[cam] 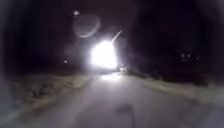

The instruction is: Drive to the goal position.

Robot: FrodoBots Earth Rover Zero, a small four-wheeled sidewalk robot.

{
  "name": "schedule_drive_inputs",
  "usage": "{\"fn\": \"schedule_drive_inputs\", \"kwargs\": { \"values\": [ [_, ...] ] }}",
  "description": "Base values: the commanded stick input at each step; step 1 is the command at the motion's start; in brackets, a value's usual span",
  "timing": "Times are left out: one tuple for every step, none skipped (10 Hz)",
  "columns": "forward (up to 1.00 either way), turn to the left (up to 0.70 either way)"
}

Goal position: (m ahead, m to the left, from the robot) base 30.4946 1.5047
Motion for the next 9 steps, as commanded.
{"fn": "schedule_drive_inputs", "kwargs": {
  "values": [
    [1.0,0.05],
    [1.0,0.05],
    [1.0,0.05],
    [1.0,0.06],
    [1.0,0.06],
    [1.0,0.06],
    [1.0,0.06],
    [1.0,0.06],
    [1.0,0.06]
  ]
}}
